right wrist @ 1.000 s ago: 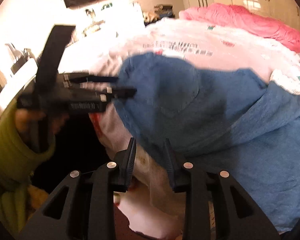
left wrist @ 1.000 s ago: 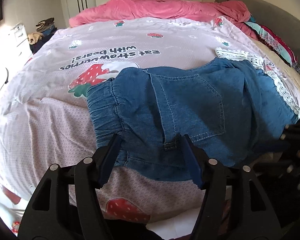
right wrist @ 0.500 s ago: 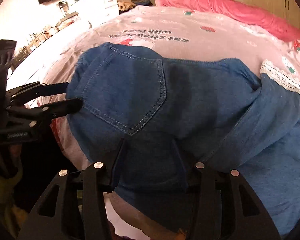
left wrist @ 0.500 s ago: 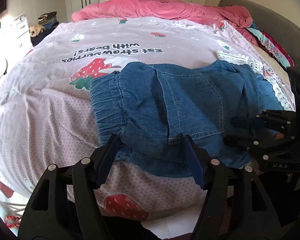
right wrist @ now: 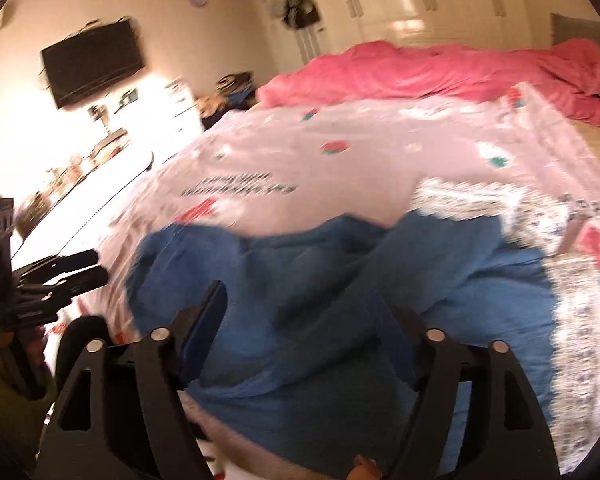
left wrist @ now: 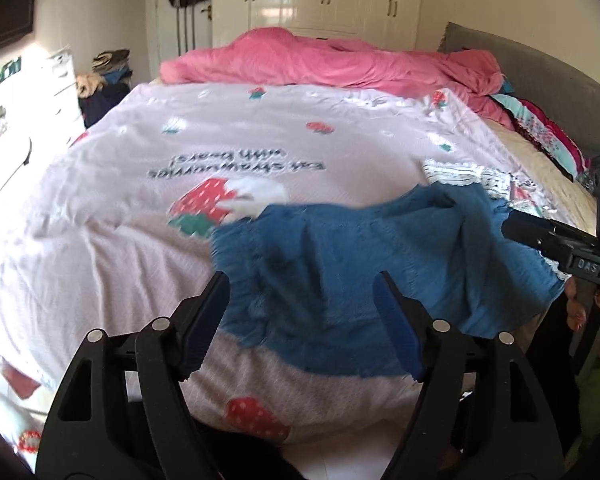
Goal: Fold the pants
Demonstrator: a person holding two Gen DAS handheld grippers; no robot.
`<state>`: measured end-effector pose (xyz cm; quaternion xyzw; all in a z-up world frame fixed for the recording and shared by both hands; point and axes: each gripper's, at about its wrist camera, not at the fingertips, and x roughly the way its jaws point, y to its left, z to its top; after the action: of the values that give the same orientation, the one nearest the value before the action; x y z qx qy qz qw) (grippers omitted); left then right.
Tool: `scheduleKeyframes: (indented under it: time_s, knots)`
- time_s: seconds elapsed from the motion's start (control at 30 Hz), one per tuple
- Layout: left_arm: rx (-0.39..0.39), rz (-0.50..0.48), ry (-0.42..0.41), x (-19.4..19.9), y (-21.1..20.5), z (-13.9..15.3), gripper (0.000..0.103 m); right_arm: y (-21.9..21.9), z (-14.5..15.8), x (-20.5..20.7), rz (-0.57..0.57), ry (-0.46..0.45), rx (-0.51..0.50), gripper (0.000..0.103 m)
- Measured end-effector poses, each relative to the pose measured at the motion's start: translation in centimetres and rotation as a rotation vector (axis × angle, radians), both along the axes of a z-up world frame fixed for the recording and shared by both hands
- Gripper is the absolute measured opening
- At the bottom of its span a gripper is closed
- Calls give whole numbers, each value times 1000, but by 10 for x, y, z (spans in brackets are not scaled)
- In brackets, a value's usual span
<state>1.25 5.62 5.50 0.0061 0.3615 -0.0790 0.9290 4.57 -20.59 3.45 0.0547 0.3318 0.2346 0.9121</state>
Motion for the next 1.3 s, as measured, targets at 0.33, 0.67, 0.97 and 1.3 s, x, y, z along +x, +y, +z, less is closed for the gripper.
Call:
scheduleKeyframes:
  time_s: [0.33,0.67,0.97,1.3]
  knots:
    - [-43,-201,34,32,-72,-4,67,-69,-2,5,-251,-35,-69,83]
    - [-113,-370,145,64,-131,-39,67,-108,-10,31,-339,54,-10,85]
    - [-206,-416,231,83,-153,-75,46,-74,-12,84,-272,90,-176,86]
    - [-279,-485,210,74,-157,-80,20,-20,-28,162,-205,163,-310,86]
